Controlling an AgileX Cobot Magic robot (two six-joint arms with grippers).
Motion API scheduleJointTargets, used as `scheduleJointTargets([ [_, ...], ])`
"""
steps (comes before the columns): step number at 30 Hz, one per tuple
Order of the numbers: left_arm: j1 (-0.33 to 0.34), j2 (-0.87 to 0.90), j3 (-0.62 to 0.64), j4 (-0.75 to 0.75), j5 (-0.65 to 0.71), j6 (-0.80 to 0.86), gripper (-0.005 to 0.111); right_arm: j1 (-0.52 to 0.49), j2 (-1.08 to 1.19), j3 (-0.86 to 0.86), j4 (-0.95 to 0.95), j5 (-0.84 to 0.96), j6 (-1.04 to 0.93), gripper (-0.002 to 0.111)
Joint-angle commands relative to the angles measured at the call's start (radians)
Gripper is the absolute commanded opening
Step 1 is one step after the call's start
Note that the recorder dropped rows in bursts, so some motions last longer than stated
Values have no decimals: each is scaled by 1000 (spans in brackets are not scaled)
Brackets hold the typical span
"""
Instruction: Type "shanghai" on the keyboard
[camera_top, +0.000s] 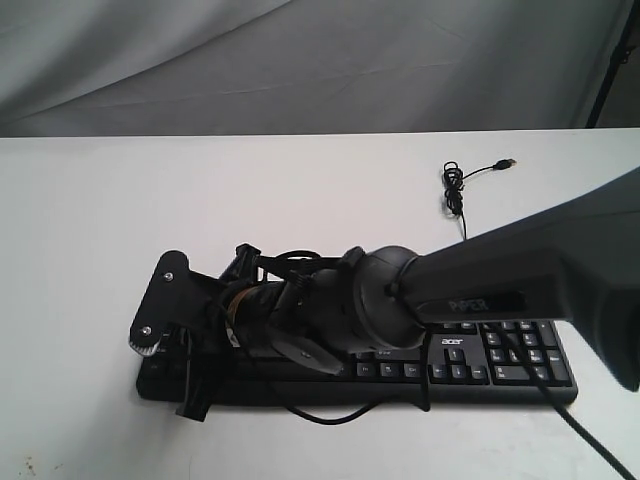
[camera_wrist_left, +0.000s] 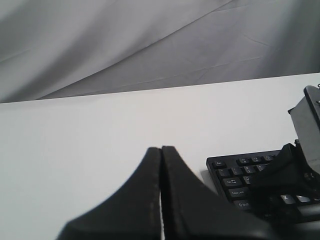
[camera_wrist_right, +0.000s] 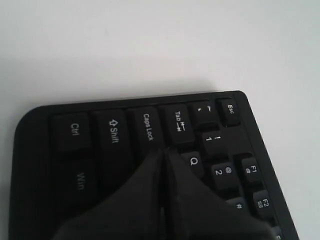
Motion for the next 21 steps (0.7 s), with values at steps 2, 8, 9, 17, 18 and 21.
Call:
scheduleJointTargets([
  [2,-4,-3,4,5,-5,-3,0,-7,10,-6,-3,-11,0,0],
  [8,-4,-3,4,5,-5,-3,0,-7,17,-6,-3,-11,0,0],
  [9,-4,-3,4,5,-5,-3,0,-7,17,-6,-3,-11,0,0],
  [17,-4,-3,4,5,-5,-3,0,-44,-131,85,-21,-41,0,0],
  [18,-4,-3,4,5,-5,-3,0,-62,-164,129,-14,-41,0,0],
  [21,-4,-3,4,5,-5,-3,0,-127,-234,230,1,-42,0,0],
])
